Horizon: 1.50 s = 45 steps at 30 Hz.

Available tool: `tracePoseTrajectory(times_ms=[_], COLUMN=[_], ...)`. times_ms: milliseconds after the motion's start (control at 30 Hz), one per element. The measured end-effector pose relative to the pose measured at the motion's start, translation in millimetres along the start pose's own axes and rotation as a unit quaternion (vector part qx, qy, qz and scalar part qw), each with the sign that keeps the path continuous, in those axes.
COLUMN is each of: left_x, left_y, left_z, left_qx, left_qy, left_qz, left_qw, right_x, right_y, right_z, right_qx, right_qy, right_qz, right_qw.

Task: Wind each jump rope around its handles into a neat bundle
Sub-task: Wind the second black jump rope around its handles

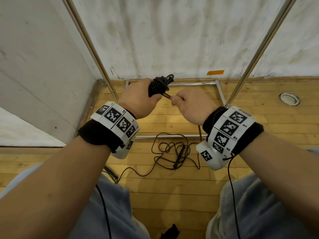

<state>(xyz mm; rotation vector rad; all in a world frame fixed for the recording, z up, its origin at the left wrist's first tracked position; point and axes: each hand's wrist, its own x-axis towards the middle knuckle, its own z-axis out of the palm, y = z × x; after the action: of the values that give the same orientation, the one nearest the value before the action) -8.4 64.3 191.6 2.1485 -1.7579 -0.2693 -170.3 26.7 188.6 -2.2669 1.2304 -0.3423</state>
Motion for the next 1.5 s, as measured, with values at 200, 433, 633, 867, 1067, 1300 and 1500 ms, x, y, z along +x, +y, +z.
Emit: tracePoseTrajectory(times_ms=[200,433,633,867,1067,1300,1500], left_x=[7,1,-5,-19,-25,-31,-26], left_y=[-15,0,14,22,23,29,35], left_z=[-4,13,17,7,-4,-13,-11], left_qx=[0.090,0.136,0.125,0.081,-0.006,-0.181,-0.327], left_qy=[0.015,-0.059,-0.130,-0.135,-0.071,-0.026,0.011], left_qz=[-0.051,-0.009,0.057,0.159,0.171,0.118,0.029], left_qw=[0.995,0.989,0.982,0.975,0.983,0.976,0.945], right_x=[-3,4,6,8,12,6,6], right_y=[1,5,11,14,17,9,0], right_z=[-4,-19,-19,-25,-32,-41,-25], right_qx=[-0.077,-0.066,-0.060,0.008,0.123,0.300,0.314], right_qy=[-0.009,0.051,0.102,0.104,0.078,-0.018,0.020], right_qz=[-0.036,-0.062,-0.078,-0.058,-0.036,-0.001,0.059], right_qw=[0.996,0.995,0.990,0.993,0.989,0.954,0.947])
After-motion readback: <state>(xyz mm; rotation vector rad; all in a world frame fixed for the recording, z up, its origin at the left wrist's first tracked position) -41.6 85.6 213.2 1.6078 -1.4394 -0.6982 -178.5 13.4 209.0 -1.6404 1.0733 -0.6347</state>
